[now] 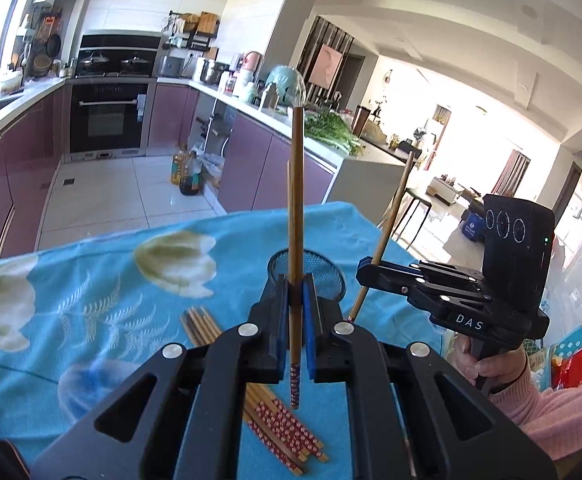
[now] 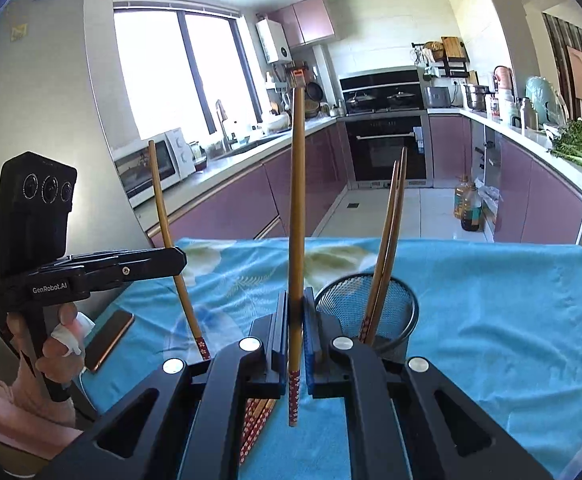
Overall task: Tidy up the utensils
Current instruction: 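Lift both chopsticks upright and carry them above the mesh cup, then lower both chopsticks into the mesh cup and open both grippers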
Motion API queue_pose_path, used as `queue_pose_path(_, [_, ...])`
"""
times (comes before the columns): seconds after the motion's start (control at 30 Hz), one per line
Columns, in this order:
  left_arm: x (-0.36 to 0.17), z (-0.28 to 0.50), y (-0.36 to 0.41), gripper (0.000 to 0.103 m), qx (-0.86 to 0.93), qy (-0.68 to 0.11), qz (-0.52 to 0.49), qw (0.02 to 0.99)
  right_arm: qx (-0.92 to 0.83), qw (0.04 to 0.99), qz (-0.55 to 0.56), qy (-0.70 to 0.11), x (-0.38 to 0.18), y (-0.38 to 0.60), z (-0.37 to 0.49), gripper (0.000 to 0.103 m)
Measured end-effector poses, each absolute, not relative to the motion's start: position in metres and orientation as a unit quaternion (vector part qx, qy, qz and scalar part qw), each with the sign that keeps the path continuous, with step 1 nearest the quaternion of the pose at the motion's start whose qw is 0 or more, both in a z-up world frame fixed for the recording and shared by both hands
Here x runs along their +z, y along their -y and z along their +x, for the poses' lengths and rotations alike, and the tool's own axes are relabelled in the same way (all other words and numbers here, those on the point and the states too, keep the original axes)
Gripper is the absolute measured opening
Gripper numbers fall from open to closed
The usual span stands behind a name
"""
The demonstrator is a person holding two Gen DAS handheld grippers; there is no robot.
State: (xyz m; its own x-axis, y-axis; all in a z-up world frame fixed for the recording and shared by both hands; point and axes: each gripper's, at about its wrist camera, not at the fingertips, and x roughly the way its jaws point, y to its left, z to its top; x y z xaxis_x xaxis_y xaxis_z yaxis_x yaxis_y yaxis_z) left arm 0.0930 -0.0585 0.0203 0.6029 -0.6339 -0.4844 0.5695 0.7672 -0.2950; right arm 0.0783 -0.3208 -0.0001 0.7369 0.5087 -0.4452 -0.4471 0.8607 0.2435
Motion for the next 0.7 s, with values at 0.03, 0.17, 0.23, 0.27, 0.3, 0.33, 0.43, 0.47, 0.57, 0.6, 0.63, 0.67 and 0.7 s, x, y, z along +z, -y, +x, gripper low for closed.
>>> queue_pose_path(0.03, [0.024,0.095,0.061,0.007,-0.337,-0.287,-0.055,0.895,0.256,0.931,0.060,-0.252,0.004,0.323,0.080,0.006])
queue_pose_path(0.17, [0.041,0.104,0.073,0.007,-0.344,-0.269,-0.056,0.898,0.252,0.937,0.058,-0.233,0.019,0.326,0.083,0.006])
queue_pose_path(0.23, [0.050,0.108,0.079,0.007,-0.347,-0.259,-0.054,0.900,0.251,0.940,0.058,-0.226,0.026,0.328,0.086,0.006])
queue_pose_path(0.27, [0.054,0.110,0.082,0.007,-0.349,-0.254,-0.054,0.901,0.250,0.941,0.058,-0.222,0.028,0.330,0.088,0.006])
queue_pose_path(0.3, [0.058,0.112,0.085,0.007,-0.350,-0.250,-0.053,0.901,0.248,0.942,0.057,-0.218,0.031,0.331,0.089,0.006])
queue_pose_path(0.33, [0.060,0.115,0.087,0.007,-0.350,-0.247,-0.053,0.902,0.246,0.944,0.057,-0.214,0.033,0.332,0.091,0.006])
queue_pose_path(0.43, [0.068,0.125,0.097,0.007,-0.348,-0.238,-0.049,0.905,0.239,0.949,0.053,-0.201,0.041,0.335,0.096,0.006])
queue_pose_path(0.47, [0.070,0.128,0.100,0.007,-0.346,-0.237,-0.047,0.906,0.236,0.950,0.052,-0.197,0.043,0.336,0.097,0.006])
queue_pose_path(0.57, [0.071,0.133,0.108,0.007,-0.342,-0.236,-0.041,0.909,0.226,0.954,0.049,-0.192,0.044,0.339,0.102,0.006])
queue_pose_path(0.6, [0.070,0.135,0.111,0.007,-0.339,-0.237,-0.038,0.910,0.222,0.955,0.047,-0.193,0.043,0.339,0.106,0.006])
queue_pose_path(0.63, [0.068,0.137,0.114,0.007,-0.337,-0.239,-0.034,0.910,0.219,0.955,0.046,-0.194,0.041,0.339,0.109,0.006])
queue_pose_path(0.67, [0.065,0.139,0.117,0.007,-0.335,-0.241,-0.030,0.910,0.215,0.955,0.046,-0.198,0.037,0.339,0.112,0.006])
queue_pose_path(0.7, [0.063,0.141,0.121,0.007,-0.333,-0.244,-0.026,0.910,0.213,0.954,0.046,-0.205,0.033,0.339,0.116,0.006])
